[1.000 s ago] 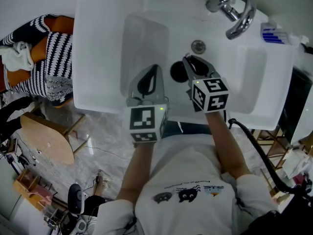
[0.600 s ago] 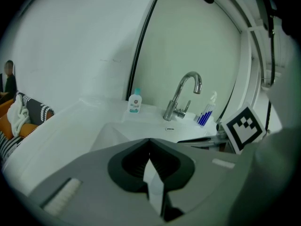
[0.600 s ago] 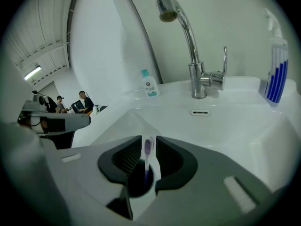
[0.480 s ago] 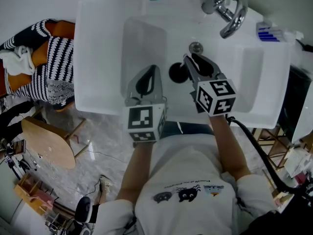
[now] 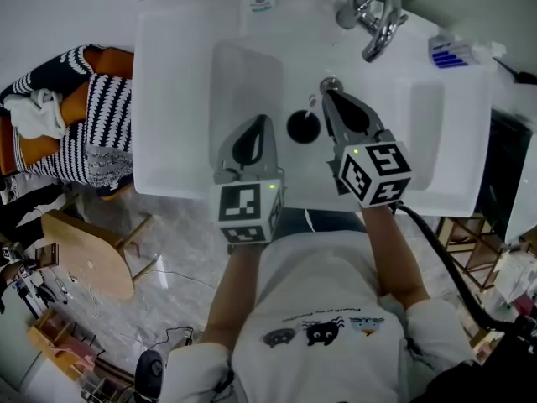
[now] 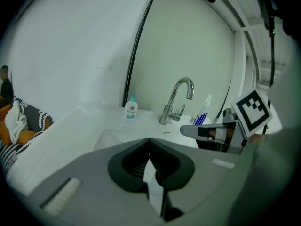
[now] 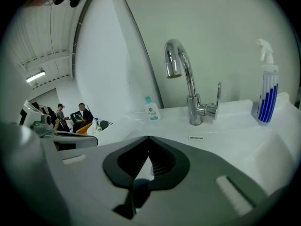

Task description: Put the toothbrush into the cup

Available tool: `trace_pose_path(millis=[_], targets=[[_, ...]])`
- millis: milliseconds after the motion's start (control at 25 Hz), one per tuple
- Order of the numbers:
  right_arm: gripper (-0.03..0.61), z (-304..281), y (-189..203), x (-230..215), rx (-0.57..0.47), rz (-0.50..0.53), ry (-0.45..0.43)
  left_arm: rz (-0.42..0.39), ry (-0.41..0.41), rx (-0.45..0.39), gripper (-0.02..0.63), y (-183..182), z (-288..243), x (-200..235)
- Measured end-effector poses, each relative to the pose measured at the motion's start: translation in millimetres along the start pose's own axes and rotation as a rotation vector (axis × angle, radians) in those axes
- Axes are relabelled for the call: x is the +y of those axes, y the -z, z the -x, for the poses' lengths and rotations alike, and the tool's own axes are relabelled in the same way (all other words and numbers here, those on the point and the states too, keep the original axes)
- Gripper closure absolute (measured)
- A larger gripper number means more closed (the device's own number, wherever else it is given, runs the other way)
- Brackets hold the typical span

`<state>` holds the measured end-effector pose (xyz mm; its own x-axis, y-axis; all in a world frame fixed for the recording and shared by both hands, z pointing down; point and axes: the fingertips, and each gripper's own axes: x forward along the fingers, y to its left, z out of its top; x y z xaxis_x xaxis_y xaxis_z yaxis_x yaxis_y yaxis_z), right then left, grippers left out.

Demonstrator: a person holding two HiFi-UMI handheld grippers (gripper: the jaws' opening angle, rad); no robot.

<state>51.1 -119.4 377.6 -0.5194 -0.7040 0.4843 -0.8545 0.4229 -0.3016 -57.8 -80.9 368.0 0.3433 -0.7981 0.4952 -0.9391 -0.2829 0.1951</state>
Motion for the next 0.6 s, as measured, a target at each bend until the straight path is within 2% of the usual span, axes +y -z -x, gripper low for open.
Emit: trace_pose_path(millis=[600], targets=[[0.578,18,-8,7,-0.048,0.005,0.004,-0.019,0.003,-0.014,0.614,1,15,-8]])
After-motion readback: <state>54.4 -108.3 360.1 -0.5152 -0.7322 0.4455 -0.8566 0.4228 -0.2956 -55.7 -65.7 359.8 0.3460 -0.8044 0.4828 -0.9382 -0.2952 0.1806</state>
